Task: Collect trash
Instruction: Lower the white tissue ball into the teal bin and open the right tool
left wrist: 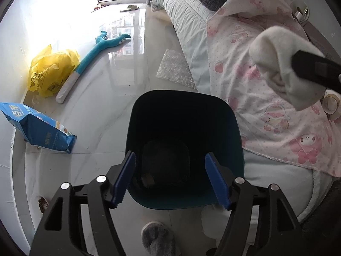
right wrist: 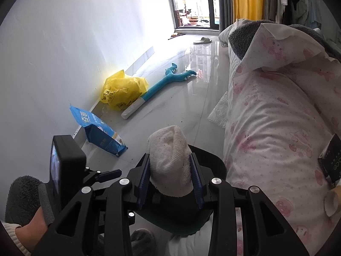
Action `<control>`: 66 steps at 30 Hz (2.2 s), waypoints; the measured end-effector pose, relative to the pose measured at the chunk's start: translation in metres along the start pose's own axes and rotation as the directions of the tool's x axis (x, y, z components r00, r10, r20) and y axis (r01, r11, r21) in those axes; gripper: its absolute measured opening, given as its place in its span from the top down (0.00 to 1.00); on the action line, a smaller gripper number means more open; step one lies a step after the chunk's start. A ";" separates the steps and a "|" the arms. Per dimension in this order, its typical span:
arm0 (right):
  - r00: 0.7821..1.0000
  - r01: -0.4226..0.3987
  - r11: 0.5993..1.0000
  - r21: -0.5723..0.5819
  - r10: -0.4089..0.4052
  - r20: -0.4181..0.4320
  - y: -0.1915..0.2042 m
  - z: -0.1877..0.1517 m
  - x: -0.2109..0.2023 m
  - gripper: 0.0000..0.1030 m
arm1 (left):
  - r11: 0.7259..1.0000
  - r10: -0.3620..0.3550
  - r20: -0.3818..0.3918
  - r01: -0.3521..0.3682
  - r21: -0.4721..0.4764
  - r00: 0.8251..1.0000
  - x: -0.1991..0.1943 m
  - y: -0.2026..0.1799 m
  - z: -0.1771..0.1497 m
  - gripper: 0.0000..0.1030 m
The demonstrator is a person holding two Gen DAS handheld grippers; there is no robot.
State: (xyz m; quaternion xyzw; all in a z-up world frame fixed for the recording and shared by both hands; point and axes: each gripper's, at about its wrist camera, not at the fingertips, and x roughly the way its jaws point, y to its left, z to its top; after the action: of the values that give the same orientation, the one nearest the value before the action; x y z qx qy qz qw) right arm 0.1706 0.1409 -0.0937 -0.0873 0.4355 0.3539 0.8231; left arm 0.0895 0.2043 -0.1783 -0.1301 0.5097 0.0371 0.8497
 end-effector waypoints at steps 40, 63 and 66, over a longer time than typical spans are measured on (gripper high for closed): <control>0.891 0.125 0.991 -0.045 -0.132 -0.435 0.015 -0.059 0.176 0.60 | 0.996 0.052 0.542 -0.082 0.031 0.839 -0.162 0.021 0.001 0.07; 0.985 0.051 0.998 0.045 -0.043 -0.166 0.000 -0.013 0.065 0.29 | 0.997 0.014 0.614 0.037 -0.070 0.789 -0.198 0.023 0.007 0.07; 0.994 0.034 0.997 0.072 -0.026 -0.109 -0.009 -0.004 0.042 0.29 | 0.995 -0.012 0.618 0.068 -0.067 0.786 -0.199 0.017 0.012 0.07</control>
State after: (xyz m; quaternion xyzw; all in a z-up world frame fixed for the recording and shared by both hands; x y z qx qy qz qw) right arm 0.1892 0.1537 -0.1307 -0.0822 0.4909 0.3201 0.8061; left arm 0.0011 0.2373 -0.0018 -0.1581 0.1994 0.0813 0.9637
